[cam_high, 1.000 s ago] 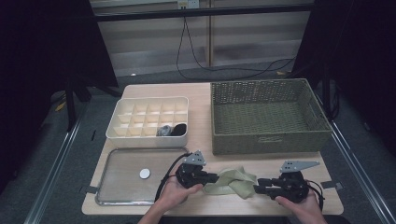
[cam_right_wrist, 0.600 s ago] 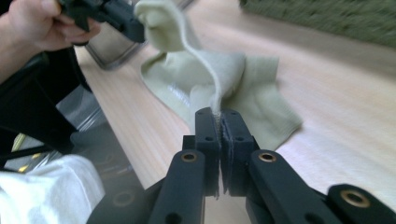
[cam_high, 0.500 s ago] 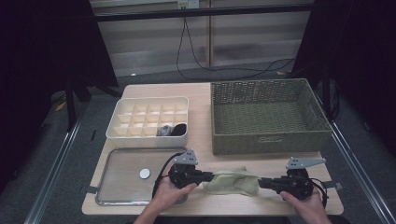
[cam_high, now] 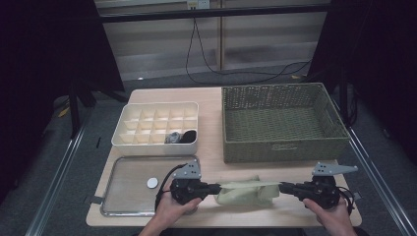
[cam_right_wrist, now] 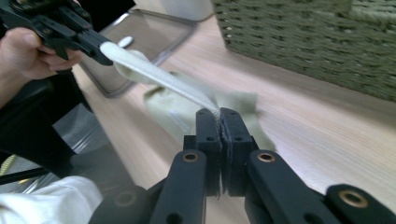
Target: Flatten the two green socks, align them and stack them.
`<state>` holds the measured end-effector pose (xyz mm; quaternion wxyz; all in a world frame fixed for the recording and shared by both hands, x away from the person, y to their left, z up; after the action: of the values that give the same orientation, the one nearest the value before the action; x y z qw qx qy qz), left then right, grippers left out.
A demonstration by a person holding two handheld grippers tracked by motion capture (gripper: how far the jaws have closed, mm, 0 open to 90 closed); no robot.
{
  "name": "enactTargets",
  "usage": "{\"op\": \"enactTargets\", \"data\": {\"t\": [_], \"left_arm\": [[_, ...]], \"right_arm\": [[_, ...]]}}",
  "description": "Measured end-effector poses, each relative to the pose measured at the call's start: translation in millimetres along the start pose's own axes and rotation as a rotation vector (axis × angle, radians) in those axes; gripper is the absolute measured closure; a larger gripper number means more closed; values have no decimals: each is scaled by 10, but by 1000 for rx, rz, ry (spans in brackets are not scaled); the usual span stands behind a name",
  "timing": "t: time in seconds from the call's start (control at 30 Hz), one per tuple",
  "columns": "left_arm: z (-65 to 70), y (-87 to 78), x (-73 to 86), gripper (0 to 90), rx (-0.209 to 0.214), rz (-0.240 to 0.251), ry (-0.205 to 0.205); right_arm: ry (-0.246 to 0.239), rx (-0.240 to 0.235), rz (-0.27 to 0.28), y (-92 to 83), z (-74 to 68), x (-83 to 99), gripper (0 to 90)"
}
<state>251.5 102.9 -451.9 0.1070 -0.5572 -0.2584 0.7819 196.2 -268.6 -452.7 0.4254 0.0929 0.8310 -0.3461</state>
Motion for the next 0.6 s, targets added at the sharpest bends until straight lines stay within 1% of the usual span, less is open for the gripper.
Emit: {"op": "enactTargets", "data": {"t": [0.07, 0.1, 0.13, 0.17, 0.2, 0.27, 0.3, 0.33, 0.4, 0.47, 0.5, 0.53, 0.57, 0.6], "left_arm": [[30, -55, 41, 900, 1, 0, -8], [44, -77, 63, 900, 14, -2, -13], [60, -97, 88, 900, 10, 1, -14], [73, -111, 112, 900, 18, -8, -12], [83, -118, 140, 900, 17, -15, -15], [56, -122, 200, 900, 18, -36, -31], [36, -114, 216, 900, 10, -44, -38], [-2, -99, 228, 900, 7, -54, -52], [-87, -68, 230, 899, -7, -58, -71], [-151, -48, 215, 899, -39, -60, -66], [-191, -36, 207, 899, -33, -66, -68], [-226, -20, 203, 899, -38, -70, -75], [-256, -5, 198, 898, -44, -73, -81], [-284, 10, 191, 898, -41, -75, -82]], "right_arm": [[-7, 0, 10, -25, -53, -3, 877], [-8, -12, 15, -32, -79, -3, 877], [-9, -17, 6, -35, -105, -3, 877], [-11, -19, 7, -34, -130, -2, 877], [-11, -28, 3, -24, -148, -2, 877], [-16, -29, -11, 25, -154, -5, 877], [-18, -29, -24, 81, -137, -15, 877], [-22, -26, -25, 118, -123, -26, 877], [-23, -24, -46, 232, -62, -73, 877], [-23, -13, -77, 348, 18, -120, 877], [-21, -4, -86, 397, 61, -141, 877], [-10, 0, -94, 440, 102, -161, 877], [-10, 5, -100, 481, 146, -178, 877], [-5, 11, -105, 514, 178, -193, 876]]}}
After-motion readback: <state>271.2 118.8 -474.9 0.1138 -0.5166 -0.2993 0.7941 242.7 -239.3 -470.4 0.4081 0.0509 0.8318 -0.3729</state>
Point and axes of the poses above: each handheld gripper's, and its own axes: y roughly forward along the jaws, x roughly out of its underside, z roughly to its right, the point moved 1 cm from there along y, roughly forward along the jaws, and after that the axes turned 2 degrees about -x, right-handed, at the moved point
